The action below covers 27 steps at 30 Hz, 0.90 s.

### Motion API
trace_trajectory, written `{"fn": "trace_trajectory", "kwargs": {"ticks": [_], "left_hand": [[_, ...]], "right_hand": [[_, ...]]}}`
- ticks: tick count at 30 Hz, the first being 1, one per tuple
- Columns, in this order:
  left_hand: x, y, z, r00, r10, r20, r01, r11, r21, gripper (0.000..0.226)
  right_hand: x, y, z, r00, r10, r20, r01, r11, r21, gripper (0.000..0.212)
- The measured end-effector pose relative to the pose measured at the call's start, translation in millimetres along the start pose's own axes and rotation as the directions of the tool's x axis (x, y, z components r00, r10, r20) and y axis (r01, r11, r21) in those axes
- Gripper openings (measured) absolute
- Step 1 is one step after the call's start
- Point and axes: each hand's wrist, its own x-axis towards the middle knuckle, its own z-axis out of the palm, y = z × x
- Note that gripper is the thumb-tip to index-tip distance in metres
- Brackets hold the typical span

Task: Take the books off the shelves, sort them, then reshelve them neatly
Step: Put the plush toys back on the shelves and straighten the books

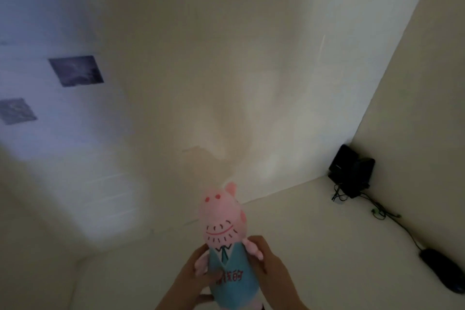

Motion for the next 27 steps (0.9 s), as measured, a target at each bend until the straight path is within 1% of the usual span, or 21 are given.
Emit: {"fn": "trace_trajectory", "kwargs": {"ticks": [2,4,6,7,8,9,10,12,13,15,16,17,19,21,22,23,25,26,27], "left_hand": [[-15,5,-12,1.0,0.026,-0.002,-0.026,0.999,-0.03,0.096],[-28,14,-24,0.997,0.07,-0.027,-0.071,0.997,-0.044,0.091],[-41,23,-36,0.993,0.106,-0.059,-0.108,0.994,-0.026,0.088],[-46,27,-44,0.99,0.126,-0.07,-0.127,0.992,-0.012,0.091],[-51,30,-52,0.985,0.146,-0.089,-0.146,0.989,0.002,0.093],[-57,33,-60,0.979,0.167,-0.12,-0.165,0.986,0.023,0.089],[-64,39,-67,0.972,0.185,-0.147,-0.182,0.983,0.035,0.083],[-77,49,-81,0.962,0.205,-0.183,-0.2,0.979,0.048,0.075],[-85,53,-88,0.956,0.224,-0.189,-0.217,0.974,0.057,0.075],[-102,60,-98,0.942,0.265,-0.205,-0.252,0.964,0.085,0.079],[-111,64,-103,0.931,0.291,-0.221,-0.276,0.956,0.097,0.082],[-118,66,-109,0.917,0.322,-0.237,-0.304,0.946,0.113,0.084],[-134,72,-117,0.883,0.395,-0.255,-0.358,0.916,0.18,0.085],[-151,77,-124,0.848,0.464,-0.257,-0.411,0.881,0.234,0.082],[-160,81,-126,0.828,0.497,-0.262,-0.437,0.863,0.256,0.078],[-171,85,-129,0.809,0.523,-0.269,-0.455,0.846,0.276,0.074],[-191,93,-134,0.77,0.569,-0.288,-0.478,0.814,0.331,0.07],[-202,97,-139,0.749,0.591,-0.3,-0.485,0.797,0.361,0.069],[-213,100,-143,0.728,0.614,-0.306,-0.492,0.778,0.389,0.069]], "right_hand": [[-4,-16,12,0.998,-0.059,-0.027,0.056,0.995,-0.082,0.032],[-5,-33,25,0.994,-0.101,-0.032,0.096,0.987,-0.125,0.046],[-13,-54,40,0.99,-0.141,0.003,0.141,0.985,-0.101,0.046],[-15,-61,48,0.987,-0.16,0.019,0.161,0.984,-0.077,0.055],[-16,-65,57,0.984,-0.175,0.015,0.176,0.984,-0.038,0.074],[-18,-69,64,0.981,-0.191,0.018,0.192,0.981,-0.017,0.085],[-18,-74,72,0.977,-0.213,0.025,0.213,0.977,0.001,0.083],[-20,-92,86,0.977,-0.209,0.051,0.207,0.977,0.051,0.072],[-20,-104,93,0.976,-0.209,0.056,0.204,0.975,0.084,0.074],[-17,-118,105,0.975,-0.223,-0.002,0.221,0.964,0.148,0.083],[-16,-122,110,0.974,-0.225,-0.018,0.224,0.956,0.188,0.08],[-18,-129,115,0.973,-0.23,-0.015,0.228,0.95,0.213,0.079],[-20,-138,123,0.965,-0.259,0.043,0.242,0.94,0.239,0.079],[-22,-145,131,0.958,-0.283,0.057,0.259,0.93,0.261,0.063],[-25,-152,134,0.954,-0.293,0.07,0.263,0.924,0.279,0.06],[-29,-161,138,0.95,-0.301,0.08,0.264,0.915,0.304,0.062],[-37,-182,145,0.942,-0.321,0.093,0.275,0.903,0.33,0.079],[-42,-193,149,0.934,-0.342,0.102,0.292,0.897,0.331,0.079],[-48,-206,154,0.926,-0.362,0.111,0.307,0.889,0.34,0.071]]}}
